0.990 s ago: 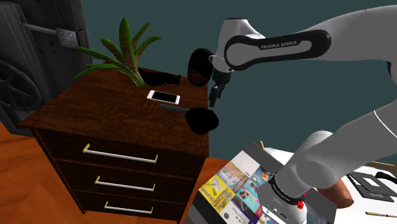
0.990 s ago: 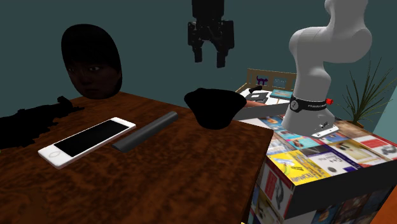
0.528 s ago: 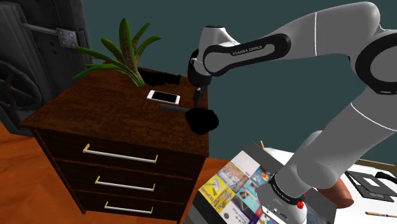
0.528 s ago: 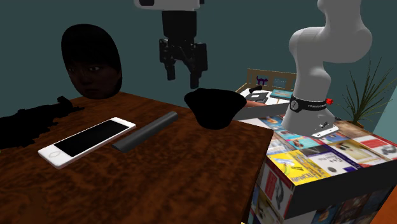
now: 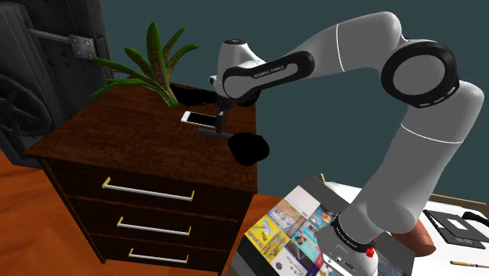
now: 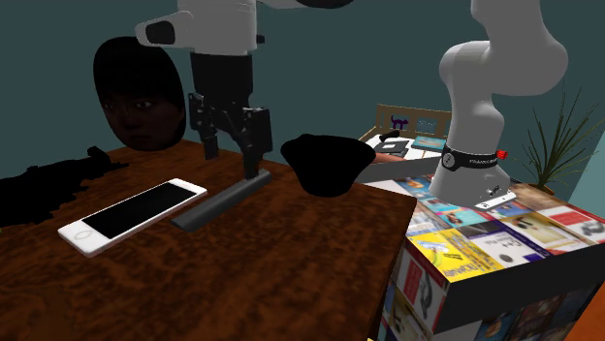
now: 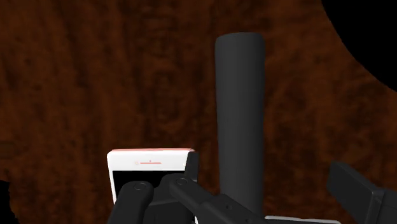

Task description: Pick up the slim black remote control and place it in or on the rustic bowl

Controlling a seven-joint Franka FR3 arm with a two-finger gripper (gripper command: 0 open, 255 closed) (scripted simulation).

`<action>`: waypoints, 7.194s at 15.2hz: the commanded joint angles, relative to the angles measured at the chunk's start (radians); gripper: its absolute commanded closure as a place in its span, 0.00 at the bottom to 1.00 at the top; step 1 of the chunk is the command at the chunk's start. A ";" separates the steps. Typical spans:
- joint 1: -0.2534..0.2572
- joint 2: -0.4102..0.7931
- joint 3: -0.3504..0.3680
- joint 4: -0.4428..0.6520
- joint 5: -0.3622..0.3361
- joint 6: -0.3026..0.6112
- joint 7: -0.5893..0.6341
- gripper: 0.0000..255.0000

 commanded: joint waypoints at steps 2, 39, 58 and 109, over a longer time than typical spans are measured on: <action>0.009 0.075 0.004 0.065 -0.019 0.021 -0.013 0.00; 0.005 0.046 0.006 0.102 -0.009 -0.044 -0.027 1.00; 0.004 -0.028 0.012 0.261 0.014 -0.275 -0.053 1.00; 0.034 -0.476 0.041 -0.294 0.081 -0.167 -0.014 0.00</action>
